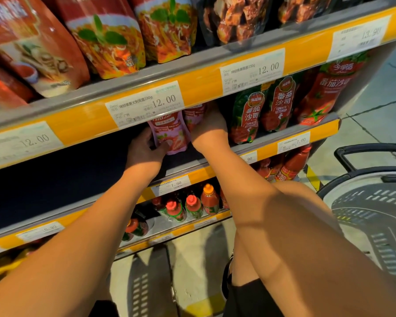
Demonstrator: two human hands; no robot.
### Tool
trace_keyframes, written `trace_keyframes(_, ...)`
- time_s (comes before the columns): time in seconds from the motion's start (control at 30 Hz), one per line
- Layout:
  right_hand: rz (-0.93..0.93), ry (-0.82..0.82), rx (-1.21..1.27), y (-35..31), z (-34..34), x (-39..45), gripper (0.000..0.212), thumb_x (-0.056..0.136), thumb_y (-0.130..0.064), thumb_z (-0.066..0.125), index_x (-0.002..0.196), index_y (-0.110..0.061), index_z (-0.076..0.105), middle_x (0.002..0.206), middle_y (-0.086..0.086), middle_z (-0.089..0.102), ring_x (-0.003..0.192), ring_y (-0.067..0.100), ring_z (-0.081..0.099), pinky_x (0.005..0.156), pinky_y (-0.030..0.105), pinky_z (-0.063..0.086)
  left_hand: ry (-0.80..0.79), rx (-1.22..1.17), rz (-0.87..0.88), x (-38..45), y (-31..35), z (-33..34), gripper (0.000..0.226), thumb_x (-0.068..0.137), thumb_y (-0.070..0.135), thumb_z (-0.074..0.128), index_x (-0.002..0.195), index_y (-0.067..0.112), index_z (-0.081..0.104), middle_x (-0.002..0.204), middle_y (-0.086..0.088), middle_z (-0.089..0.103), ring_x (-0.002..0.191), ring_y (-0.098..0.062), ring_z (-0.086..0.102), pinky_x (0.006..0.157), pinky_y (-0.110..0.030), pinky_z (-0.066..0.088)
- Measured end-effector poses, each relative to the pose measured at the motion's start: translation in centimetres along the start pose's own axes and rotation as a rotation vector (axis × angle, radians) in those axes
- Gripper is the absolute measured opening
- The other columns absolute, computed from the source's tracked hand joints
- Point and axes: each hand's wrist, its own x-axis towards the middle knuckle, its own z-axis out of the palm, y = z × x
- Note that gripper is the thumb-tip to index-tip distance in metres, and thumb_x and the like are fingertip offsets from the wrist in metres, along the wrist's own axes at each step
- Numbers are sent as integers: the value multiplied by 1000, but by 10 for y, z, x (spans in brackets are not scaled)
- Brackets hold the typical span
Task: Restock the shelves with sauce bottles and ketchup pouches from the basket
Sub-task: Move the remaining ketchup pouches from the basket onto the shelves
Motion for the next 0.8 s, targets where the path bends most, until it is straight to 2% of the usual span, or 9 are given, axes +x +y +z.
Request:
trace_keyframes(0.2, 57, -63, 48, -9, -2, -9, 52, 95, -30, 65, 138, -4, 50, 136, 15, 59, 127, 33, 58, 95, 33, 51, -26, 35, -67, -1, 4, -3, 44, 91, 18, 75, 133, 23, 64, 129, 4, 70, 117, -17, 65, 103, -43, 54)
trace_keyframes(0.3, 82, -63, 82, -16, -5, -15, 49, 95, -35, 62, 135, -8, 52, 135, 14, 57, 124, 33, 57, 99, 38, 51, -39, 49, -126, -4, 4, -8, 48, 88, 20, 79, 133, 22, 63, 128, -1, 71, 115, -21, 67, 102, -47, 54)
trace_keyframes(0.37, 81, -101, 127, -19, -6, -21, 10, 98, -24, 56, 95, -15, 57, 106, 10, 59, 102, 28, 59, 80, 29, 50, -46, 23, -167, -7, 5, -14, 52, 86, 20, 82, 134, 18, 62, 127, -3, 71, 116, -22, 67, 103, -47, 54)
trace_keyframes(0.4, 82, -100, 173, -18, -3, -25, 14, 98, -18, 54, 84, -17, 52, 95, 6, 56, 93, 26, 56, 70, 26, 45, -47, 11, -184, -9, 6, -17, 53, 86, 20, 82, 135, 17, 62, 127, -4, 71, 116, -22, 67, 104, -47, 53)
trace_keyframes(0.5, 110, -6, 349, -17, -5, -41, 10, 90, -8, 59, 84, -13, 53, 78, 1, 54, 74, 24, 54, 50, 17, 39, -6, -12, -212, -19, 6, -29, 55, 89, 23, 81, 139, 16, 59, 130, -5, 68, 117, -21, 65, 102, -38, 53)
trace_keyframes(0.6, 155, 57, 520, -19, -6, -61, 34, 83, -1, 59, 61, -18, 39, 59, -3, 43, 50, 17, 39, 27, 12, 21, 40, -26, -204, -34, 6, -48, 50, 93, 26, 76, 139, 18, 58, 133, -4, 66, 120, -21, 63, 100, -35, 52)
trace_keyframes(0.7, 132, 49, 536, -26, -4, -78, 34, 81, -5, 63, 60, -17, 39, 59, -3, 42, 51, 19, 40, 31, 15, 26, 54, -25, -159, -52, 6, -71, 46, 95, 32, 73, 137, 20, 61, 133, -1, 66, 123, -18, 62, 104, -38, 52)
trace_keyframes(0.77, 124, 39, 503, -33, 1, -88, 14, 81, -15, 65, 79, -9, 52, 80, 5, 58, 73, 28, 56, 53, 28, 50, 54, -3, -128, -67, 7, -86, 45, 96, 36, 72, 137, 22, 62, 133, 2, 66, 125, -16, 61, 108, -41, 50)
trace_keyframes(0.8, 126, 28, 488, -38, 4, -93, 21, 81, -19, 66, 94, -7, 56, 97, 11, 62, 90, 32, 61, 70, 41, 58, 57, 12, -118, -74, 8, -94, 44, 96, 38, 71, 136, 23, 63, 133, 4, 66, 125, -15, 61, 110, -42, 49)
